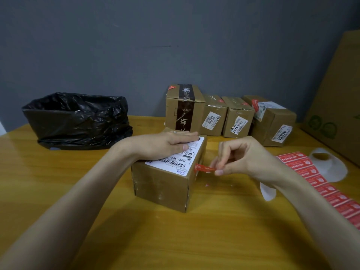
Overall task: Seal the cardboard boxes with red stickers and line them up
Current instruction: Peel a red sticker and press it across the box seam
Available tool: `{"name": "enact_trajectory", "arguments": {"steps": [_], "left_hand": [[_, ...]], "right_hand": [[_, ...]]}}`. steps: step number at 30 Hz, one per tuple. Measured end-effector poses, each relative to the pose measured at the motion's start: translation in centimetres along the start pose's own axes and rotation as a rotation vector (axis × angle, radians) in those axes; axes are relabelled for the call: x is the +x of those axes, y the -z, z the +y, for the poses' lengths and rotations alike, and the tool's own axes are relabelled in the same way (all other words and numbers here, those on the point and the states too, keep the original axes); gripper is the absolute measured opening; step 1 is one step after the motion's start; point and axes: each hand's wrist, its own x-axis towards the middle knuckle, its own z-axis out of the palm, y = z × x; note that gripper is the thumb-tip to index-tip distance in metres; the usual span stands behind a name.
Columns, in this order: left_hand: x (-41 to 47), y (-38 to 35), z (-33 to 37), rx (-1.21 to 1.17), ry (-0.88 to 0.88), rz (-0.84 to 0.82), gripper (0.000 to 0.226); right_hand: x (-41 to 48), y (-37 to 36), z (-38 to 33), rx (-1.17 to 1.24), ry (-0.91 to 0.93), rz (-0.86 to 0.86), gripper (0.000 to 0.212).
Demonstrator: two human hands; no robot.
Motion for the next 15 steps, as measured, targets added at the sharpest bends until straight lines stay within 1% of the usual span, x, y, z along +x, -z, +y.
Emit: {"name": "enact_trajectory", "arguments": {"steps": [4,7,13,15], "left_hand": [[0.0,0.0,0.0,-0.014,0.004,0.001,0.047],[-0.1,0.0,0.1,-0.025,0.004,0.002,0.046],[-0.1,0.1,0.2,-0.03,0.0,-0.003,0.047],[-0.1,0.1,0.2,-0.035,-0.005,0.002,0.047]], "right_hand": [[-0.1,0.4,0.1,-0.05,-0.023,-0.104,0.023],[-0.3,0.9,-0.1,-0.015,-0.014,-0.203,0.025],[-0.2,2.3,-0.6,0.074,0.029,-0.129,0.021],[0.0,2.2,-1.0,0.079,0.053,-0.098,0.017]]}}
